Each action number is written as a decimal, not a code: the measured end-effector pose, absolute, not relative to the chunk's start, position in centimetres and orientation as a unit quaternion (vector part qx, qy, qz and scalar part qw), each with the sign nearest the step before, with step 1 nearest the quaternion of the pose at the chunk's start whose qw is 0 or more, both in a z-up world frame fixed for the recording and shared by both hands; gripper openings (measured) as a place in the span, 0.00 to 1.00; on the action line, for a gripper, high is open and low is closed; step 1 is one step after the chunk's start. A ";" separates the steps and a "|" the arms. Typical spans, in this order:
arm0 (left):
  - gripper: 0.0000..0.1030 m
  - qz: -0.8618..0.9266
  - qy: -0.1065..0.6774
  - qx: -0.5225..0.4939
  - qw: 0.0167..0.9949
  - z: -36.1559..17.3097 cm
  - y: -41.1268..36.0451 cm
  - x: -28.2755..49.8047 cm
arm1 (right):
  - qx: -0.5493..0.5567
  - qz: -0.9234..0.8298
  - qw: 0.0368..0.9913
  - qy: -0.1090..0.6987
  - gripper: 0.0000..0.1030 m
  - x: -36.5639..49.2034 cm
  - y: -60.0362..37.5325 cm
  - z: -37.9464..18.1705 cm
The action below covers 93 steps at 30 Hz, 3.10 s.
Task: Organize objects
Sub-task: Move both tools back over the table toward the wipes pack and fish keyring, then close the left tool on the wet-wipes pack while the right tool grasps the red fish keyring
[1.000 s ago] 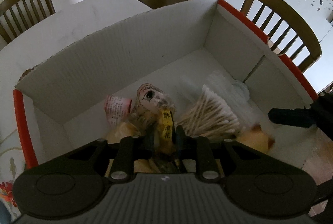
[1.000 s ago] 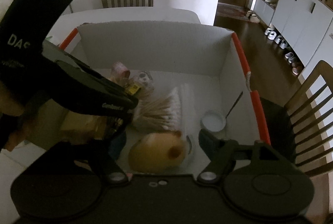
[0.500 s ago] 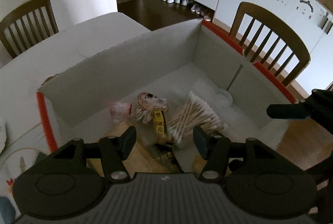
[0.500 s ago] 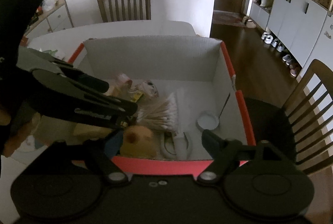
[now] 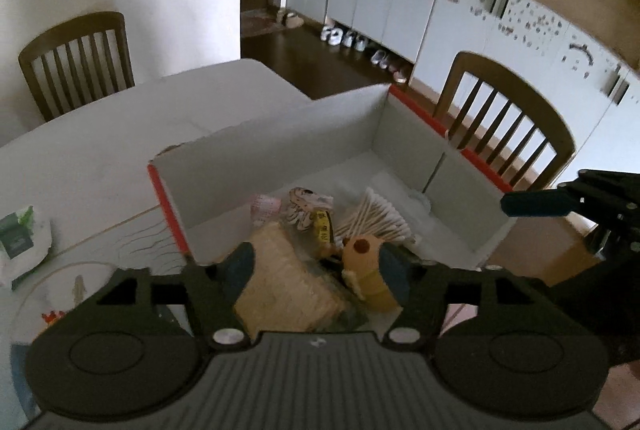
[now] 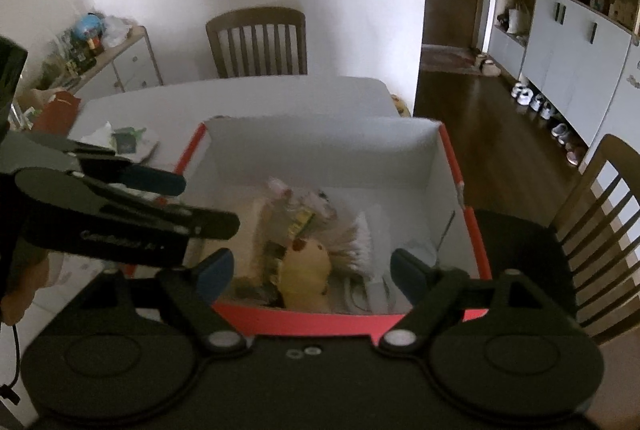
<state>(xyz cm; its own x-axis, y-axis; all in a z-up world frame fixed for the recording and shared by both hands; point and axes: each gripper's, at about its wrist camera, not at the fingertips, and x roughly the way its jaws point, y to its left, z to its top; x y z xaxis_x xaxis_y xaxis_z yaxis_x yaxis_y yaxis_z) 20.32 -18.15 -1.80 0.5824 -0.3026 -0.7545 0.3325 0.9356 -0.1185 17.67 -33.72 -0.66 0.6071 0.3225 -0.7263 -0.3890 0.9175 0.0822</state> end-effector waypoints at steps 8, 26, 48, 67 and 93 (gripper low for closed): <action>0.75 -0.177 0.398 0.007 0.900 -0.3 -14.1 18.7 | -0.033 0.196 0.900 0.387 0.92 17.0 -30.6 0.4; 0.97 -0.168 0.401 -0.030 0.900 -2.0 0.2 18.0 | -0.045 0.211 0.898 0.384 0.98 15.3 -18.1 0.3; 0.97 -0.129 0.382 0.086 0.911 -7.1 13.7 24.8 | -0.114 0.225 0.861 0.442 0.97 18.6 -5.5 -5.7; 0.97 -0.255 0.421 0.195 0.849 -13.0 12.0 33.6 | -0.141 0.255 0.831 0.474 0.96 22.8 -1.3 -10.0; 0.71 -0.259 0.430 0.143 0.853 -13.9 12.3 35.2 | -0.162 0.281 0.819 0.473 0.55 23.9 2.5 -14.0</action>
